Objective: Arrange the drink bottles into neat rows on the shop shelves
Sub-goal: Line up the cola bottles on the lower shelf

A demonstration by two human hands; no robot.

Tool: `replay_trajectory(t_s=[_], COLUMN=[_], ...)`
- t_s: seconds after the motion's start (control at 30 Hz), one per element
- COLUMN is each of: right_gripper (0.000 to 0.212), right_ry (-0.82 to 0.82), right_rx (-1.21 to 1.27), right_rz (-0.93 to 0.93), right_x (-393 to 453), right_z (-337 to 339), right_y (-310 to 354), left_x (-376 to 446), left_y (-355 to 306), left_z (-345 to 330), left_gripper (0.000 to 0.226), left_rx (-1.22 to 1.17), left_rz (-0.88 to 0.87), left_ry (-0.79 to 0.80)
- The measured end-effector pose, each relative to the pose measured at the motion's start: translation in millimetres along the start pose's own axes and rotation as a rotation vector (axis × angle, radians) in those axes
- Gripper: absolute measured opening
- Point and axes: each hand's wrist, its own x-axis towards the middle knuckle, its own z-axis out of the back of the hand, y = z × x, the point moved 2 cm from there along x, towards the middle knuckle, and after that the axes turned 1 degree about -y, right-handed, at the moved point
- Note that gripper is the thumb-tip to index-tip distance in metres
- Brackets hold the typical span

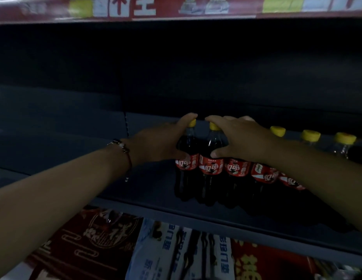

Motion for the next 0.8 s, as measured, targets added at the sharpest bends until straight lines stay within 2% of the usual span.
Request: replay_trajectory(t_s=[0.2, 0.3, 0.5, 0.7, 0.8], right_gripper=[0.098, 0.095, 0.095, 0.093, 0.094], right_ry=[0.021, 0.031, -0.026, -0.079, -0.024], right_rx=[0.095, 0.001, -0.087, -0.065, -0.055], right_rz=[-0.047, -0.086, -0.039, -0.002, 0.009], right_x=[-14, -25, -27, -31, -30], right_z=[12, 12, -1, -4, -3], right_y=[-21, -40, -42, -45, -48], left_x=[10, 24, 29, 26, 28], left_y=[-24, -38, -35, -37, -40], left_z=[10, 2, -10, -11, -9], left_gripper=[0.116, 0.116, 0.119, 0.113, 0.109], left_rx=[0.286, 0.337, 0.35, 0.371, 0.373], left_rz=[-0.197, -0.287, -0.273, -0.27, -0.247], left_ry=[-0.228, -0.224, -0.282, -0.299, -0.254])
